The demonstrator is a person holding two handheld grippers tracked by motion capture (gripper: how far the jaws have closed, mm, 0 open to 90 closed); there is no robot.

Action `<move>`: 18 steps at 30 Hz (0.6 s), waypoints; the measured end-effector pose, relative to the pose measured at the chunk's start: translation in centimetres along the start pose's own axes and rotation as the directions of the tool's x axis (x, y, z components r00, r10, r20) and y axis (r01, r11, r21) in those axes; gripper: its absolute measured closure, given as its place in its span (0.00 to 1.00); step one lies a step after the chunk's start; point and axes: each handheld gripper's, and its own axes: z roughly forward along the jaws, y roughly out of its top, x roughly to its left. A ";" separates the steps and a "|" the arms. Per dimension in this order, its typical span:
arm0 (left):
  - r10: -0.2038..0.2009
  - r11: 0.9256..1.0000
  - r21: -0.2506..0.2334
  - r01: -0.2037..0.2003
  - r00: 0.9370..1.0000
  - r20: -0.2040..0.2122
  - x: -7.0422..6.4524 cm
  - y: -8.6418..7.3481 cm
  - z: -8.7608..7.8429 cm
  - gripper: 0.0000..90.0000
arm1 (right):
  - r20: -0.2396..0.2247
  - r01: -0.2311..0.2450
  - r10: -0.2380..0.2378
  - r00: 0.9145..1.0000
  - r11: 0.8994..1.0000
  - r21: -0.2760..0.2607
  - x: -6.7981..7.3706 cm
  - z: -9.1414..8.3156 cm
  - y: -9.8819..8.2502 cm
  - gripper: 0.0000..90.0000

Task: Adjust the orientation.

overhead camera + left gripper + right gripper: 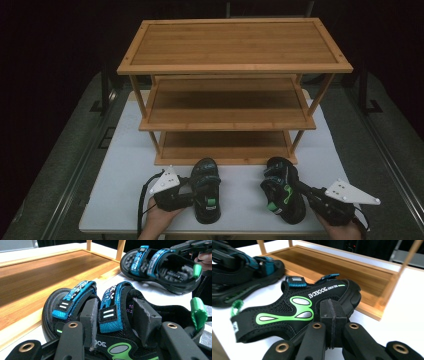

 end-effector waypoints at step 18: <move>0.019 1.000 0.014 -0.019 1.000 -0.005 -0.3 0.2 0.0 0.56 | 0.112 -0.113 0.107 0.988 0.992 0.049 -2.9 -0.5 -1.5 0.94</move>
